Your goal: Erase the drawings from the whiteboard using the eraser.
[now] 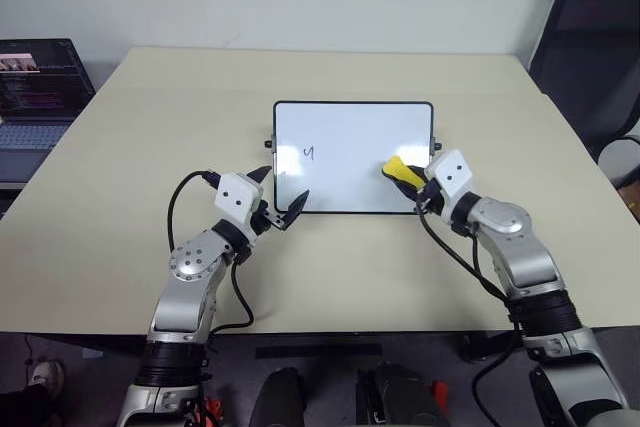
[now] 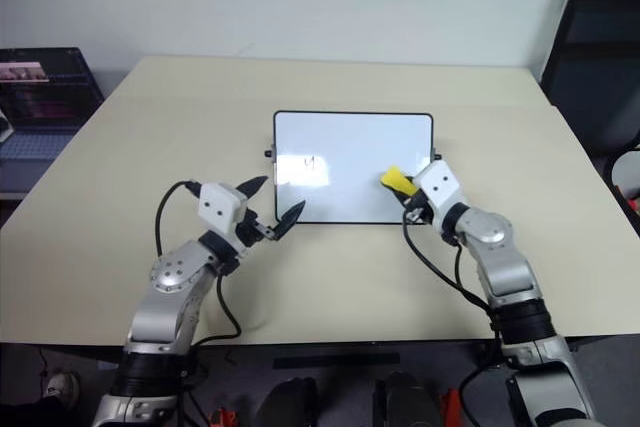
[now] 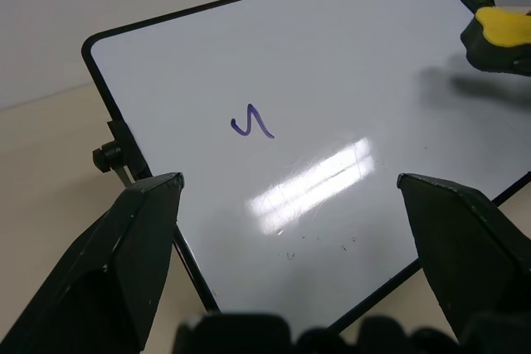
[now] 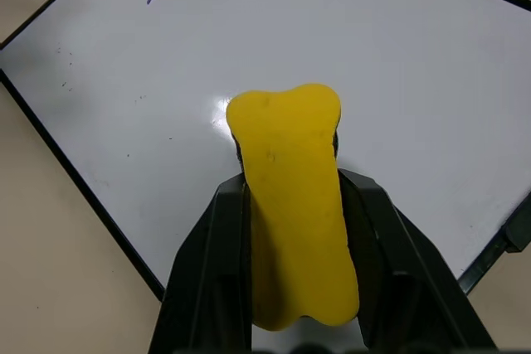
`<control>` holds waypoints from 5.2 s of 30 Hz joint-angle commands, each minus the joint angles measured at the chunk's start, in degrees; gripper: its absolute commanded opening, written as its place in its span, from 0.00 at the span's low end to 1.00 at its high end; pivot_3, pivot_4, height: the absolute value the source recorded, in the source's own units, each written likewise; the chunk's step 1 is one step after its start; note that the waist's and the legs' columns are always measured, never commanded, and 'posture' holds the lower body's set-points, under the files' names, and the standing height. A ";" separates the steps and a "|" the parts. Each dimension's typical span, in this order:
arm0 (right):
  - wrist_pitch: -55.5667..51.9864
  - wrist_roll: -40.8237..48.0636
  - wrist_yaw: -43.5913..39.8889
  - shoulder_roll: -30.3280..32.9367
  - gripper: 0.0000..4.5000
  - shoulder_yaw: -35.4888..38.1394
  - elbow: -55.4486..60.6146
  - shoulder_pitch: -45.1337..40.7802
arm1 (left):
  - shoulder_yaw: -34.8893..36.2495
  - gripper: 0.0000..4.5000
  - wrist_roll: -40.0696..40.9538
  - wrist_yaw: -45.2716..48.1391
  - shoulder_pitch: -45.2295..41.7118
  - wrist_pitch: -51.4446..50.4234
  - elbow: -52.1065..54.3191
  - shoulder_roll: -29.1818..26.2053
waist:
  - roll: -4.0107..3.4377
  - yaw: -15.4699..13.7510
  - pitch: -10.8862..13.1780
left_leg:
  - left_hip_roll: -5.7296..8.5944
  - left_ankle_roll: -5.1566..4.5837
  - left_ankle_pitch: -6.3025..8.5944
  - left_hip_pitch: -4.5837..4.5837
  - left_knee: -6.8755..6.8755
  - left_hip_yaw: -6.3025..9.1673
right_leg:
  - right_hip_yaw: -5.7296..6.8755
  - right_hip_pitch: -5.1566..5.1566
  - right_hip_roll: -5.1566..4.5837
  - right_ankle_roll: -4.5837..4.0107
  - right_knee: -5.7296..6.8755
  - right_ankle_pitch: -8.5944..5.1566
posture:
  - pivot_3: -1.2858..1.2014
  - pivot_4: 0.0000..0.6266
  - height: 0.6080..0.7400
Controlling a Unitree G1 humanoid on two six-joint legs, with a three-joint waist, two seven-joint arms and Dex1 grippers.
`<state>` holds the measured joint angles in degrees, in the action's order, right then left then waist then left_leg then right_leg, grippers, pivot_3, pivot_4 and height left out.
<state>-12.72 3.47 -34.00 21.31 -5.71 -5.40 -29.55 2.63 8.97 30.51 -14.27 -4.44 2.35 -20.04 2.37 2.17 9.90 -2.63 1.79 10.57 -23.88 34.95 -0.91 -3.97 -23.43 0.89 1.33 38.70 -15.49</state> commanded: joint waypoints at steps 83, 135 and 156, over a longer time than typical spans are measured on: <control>-9.39 -3.29 9.66 -13.00 0.25 -1.61 6.18 -4.04 | 1.91 1.00 0.42 -3.42 1.33 -0.39 2.82 -2.30 | -0.10 -0.21 0.03 | -0.14 -0.11 -0.09 -0.28 -0.06 0.30 | 0.09 -0.17 -0.22 -0.11 0.15 -0.06 | 0.52 0.24 1.00; -35.55 -1.71 25.52 -3.18 0.25 18.22 17.21 10.38 | -12.82 1.00 10.82 31.80 -10.72 -4.39 -0.85 -3.97 | -0.10 1.00 0.07 | 0.03 -0.05 -0.05 -0.09 -0.06 0.02 | 0.02 -0.17 0.03 -0.07 0.16 -0.08 | 0.52 0.24 1.00; -37.46 1.93 26.28 -3.27 0.25 18.75 12.75 9.95 | -14.07 1.00 4.28 30.17 -15.01 4.32 -9.51 -0.60 | -0.11 0.98 0.07 | 0.05 -0.06 -0.05 -0.11 -0.04 0.01 | 0.02 -0.13 0.02 -0.05 0.10 -0.07 | 0.52 0.24 1.00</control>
<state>-49.88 4.96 -7.82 17.61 12.45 7.03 -18.96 -11.89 12.79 61.19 -28.10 -0.59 -8.88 -20.96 2.26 3.14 9.97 -2.59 1.73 10.52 -23.99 34.91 -0.90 -3.94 -23.55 0.91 1.29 38.80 -15.56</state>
